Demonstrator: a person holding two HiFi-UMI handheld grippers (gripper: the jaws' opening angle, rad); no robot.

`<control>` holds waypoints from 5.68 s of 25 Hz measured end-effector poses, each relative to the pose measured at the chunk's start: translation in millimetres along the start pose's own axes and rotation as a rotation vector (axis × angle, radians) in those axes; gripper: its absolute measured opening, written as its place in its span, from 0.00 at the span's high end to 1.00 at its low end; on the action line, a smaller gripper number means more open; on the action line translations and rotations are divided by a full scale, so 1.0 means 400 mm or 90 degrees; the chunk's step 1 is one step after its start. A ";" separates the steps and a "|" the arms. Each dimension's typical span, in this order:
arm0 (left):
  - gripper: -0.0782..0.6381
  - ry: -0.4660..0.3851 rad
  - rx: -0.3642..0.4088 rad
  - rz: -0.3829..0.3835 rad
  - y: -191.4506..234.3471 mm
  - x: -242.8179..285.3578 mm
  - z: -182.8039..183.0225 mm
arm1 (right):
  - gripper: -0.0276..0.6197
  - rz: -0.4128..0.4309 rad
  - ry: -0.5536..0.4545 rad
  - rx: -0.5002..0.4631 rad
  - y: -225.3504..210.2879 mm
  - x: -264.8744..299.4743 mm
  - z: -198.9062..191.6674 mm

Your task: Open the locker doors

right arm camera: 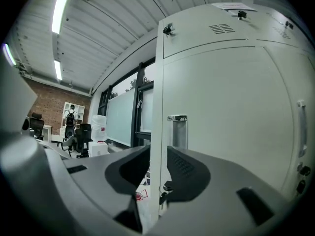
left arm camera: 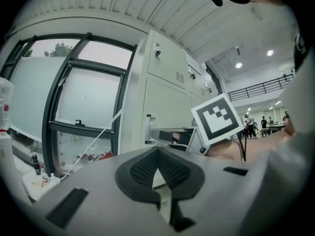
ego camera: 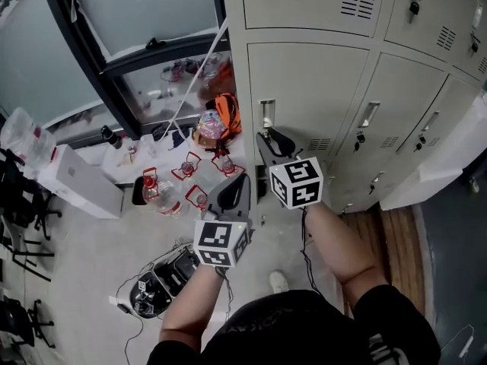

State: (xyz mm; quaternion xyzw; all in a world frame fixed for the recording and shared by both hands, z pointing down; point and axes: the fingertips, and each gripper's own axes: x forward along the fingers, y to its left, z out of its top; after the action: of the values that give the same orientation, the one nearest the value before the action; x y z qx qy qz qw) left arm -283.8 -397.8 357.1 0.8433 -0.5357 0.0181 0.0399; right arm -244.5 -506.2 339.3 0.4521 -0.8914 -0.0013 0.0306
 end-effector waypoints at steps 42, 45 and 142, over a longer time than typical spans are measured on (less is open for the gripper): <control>0.89 0.007 -0.009 0.013 0.051 -0.030 -0.021 | 0.81 -0.068 0.007 -0.011 -0.008 0.061 -0.002; 0.89 0.007 -0.008 0.011 0.036 -0.049 -0.020 | 0.81 -0.061 0.010 -0.003 0.001 0.038 -0.005; 0.89 0.026 0.010 -0.247 -0.462 -0.137 -0.062 | 0.79 -0.305 -0.045 0.003 -0.251 -0.657 -0.042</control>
State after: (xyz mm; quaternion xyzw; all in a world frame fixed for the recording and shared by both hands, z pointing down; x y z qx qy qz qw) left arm -139.5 -268.2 369.1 0.9304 -0.3622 0.0311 0.0470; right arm -7.8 -353.4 339.2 0.6502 -0.7595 -0.0221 -0.0033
